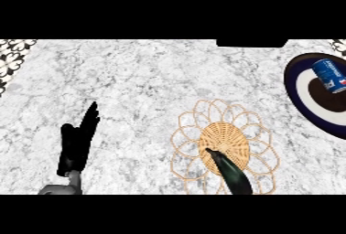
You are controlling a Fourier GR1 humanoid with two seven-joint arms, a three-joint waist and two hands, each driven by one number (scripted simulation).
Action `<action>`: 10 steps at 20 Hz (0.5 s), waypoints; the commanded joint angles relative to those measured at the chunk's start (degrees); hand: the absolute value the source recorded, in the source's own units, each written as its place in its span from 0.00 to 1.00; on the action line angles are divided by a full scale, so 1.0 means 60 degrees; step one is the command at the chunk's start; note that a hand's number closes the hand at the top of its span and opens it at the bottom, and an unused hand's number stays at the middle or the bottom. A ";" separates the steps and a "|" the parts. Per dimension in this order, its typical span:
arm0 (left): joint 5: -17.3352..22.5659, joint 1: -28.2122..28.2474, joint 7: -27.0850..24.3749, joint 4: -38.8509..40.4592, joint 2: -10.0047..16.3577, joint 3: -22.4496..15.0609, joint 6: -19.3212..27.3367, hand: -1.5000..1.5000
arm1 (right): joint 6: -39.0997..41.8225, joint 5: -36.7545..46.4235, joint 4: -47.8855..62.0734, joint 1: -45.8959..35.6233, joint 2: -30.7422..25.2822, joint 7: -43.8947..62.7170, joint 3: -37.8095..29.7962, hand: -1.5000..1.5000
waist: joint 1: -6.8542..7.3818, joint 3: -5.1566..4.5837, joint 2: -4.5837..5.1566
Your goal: Pick the can from the placemat and place it in the plate
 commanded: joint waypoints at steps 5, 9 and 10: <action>0.0206 -0.0160 -0.0019 0.0211 0.0077 0.0235 -0.0209 0.50 | 0.1119 -0.0227 -0.0036 0.0493 -0.0019 -0.1544 0.0055 0.00 | 0.0035 0.0008 0.0037; -0.0009 -0.0296 -0.0016 0.0214 -0.0021 0.0076 -0.0118 0.50 | 0.0562 -0.0201 -0.0127 0.0506 0.0284 -0.1519 0.0225 0.00 | 0.0077 0.0008 0.0034; -0.0093 -0.0056 0.0120 -0.0077 -0.0136 -0.0094 -0.0031 0.50 | 0.0390 -0.0205 -0.0057 0.0731 0.0323 -0.1578 0.0234 0.00 | 0.0074 0.0008 0.0017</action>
